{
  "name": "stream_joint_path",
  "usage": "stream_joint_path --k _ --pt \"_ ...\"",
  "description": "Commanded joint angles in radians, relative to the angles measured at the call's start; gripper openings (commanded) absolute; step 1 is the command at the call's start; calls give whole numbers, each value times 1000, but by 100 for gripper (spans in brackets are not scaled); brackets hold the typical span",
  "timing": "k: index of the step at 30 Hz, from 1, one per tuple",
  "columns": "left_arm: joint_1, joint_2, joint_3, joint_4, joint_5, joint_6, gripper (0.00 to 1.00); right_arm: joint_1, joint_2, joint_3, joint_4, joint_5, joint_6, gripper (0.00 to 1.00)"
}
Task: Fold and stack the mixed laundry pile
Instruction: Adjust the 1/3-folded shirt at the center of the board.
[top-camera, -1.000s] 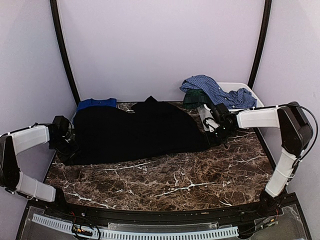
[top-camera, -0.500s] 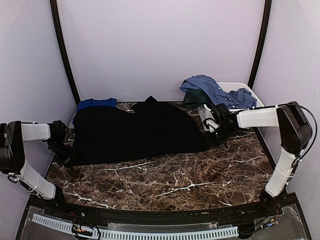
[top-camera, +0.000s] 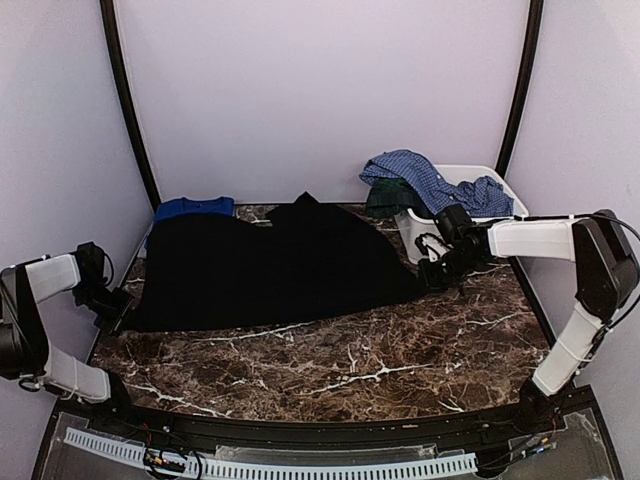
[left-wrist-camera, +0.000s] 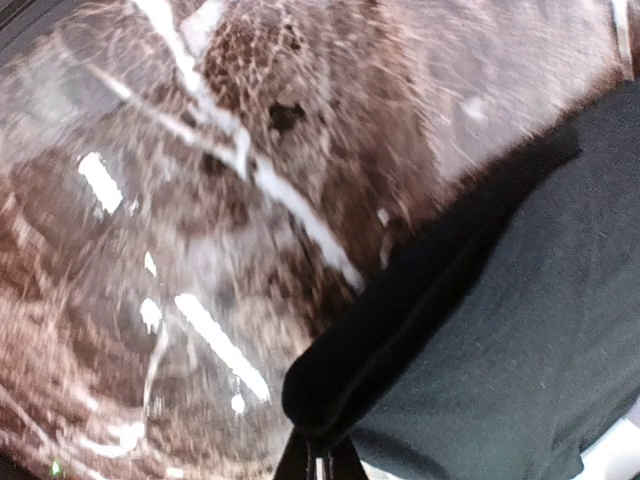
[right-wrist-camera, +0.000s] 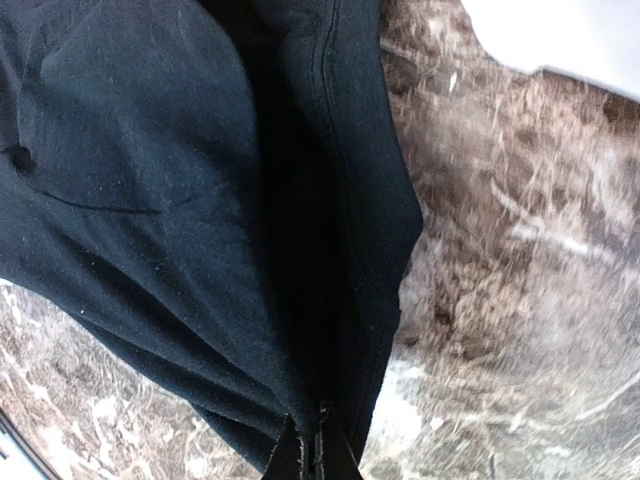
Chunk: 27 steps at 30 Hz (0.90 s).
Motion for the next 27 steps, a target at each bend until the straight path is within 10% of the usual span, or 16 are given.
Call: stream_joint_path --k 1,16,22,27 --pt "11 -101 38 -164 -7 0 0 -16 -71 -56 -46 -38 41 0" --pt "11 -333 54 -415 44 -3 1 14 -338 -235 -136 -89 151 0" --pt "11 -379 62 -457 51 3 26 46 -390 -276 -162 -72 216 1" --pt "10 -396 58 -451 58 15 37 58 -420 -293 -168 -73 254 25"
